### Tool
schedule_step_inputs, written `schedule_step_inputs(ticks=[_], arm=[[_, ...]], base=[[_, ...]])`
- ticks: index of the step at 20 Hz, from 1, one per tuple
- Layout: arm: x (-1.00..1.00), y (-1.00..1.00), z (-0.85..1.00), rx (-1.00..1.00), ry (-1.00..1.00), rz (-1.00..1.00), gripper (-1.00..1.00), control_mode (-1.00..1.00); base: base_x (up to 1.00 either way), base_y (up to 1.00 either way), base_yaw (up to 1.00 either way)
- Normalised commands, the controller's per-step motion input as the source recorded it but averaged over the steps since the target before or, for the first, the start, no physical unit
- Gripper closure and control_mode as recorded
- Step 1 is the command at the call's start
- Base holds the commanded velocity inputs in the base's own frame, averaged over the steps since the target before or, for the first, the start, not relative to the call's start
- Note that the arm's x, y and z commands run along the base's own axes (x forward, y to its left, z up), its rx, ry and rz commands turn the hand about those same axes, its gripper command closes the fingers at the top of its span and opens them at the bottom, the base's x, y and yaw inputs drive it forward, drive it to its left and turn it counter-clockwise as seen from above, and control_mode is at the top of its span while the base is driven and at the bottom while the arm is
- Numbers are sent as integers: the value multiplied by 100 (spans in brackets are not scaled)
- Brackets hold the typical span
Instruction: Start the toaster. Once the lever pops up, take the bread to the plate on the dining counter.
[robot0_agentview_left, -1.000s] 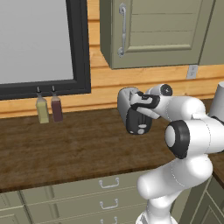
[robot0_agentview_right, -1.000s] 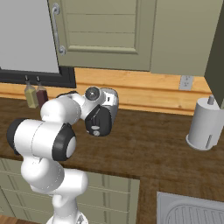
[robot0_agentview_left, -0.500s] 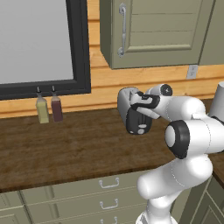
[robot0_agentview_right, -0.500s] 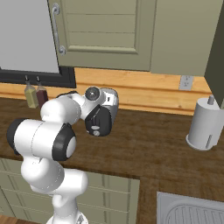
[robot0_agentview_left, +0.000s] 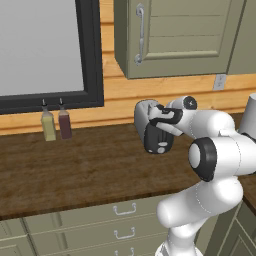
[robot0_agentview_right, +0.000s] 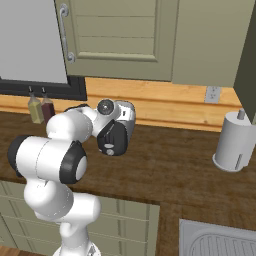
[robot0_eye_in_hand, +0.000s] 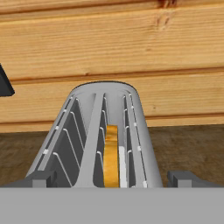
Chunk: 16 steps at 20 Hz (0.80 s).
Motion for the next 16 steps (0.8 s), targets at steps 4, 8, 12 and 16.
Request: schedule_step_inputs(ticks=[4, 8, 12, 16], arm=[[0, 0, 0, 0, 0, 0, -100, -100], [0, 0, 0, 0, 0, 0, -100, -100], [0, 0, 0, 0, 0, 0, -100, -100], [0, 0, 0, 0, 0, 0, -100, -100]], base=[[0, 0, 0], [0, 0, 0], [0, 0, 0], [0, 0, 0]])
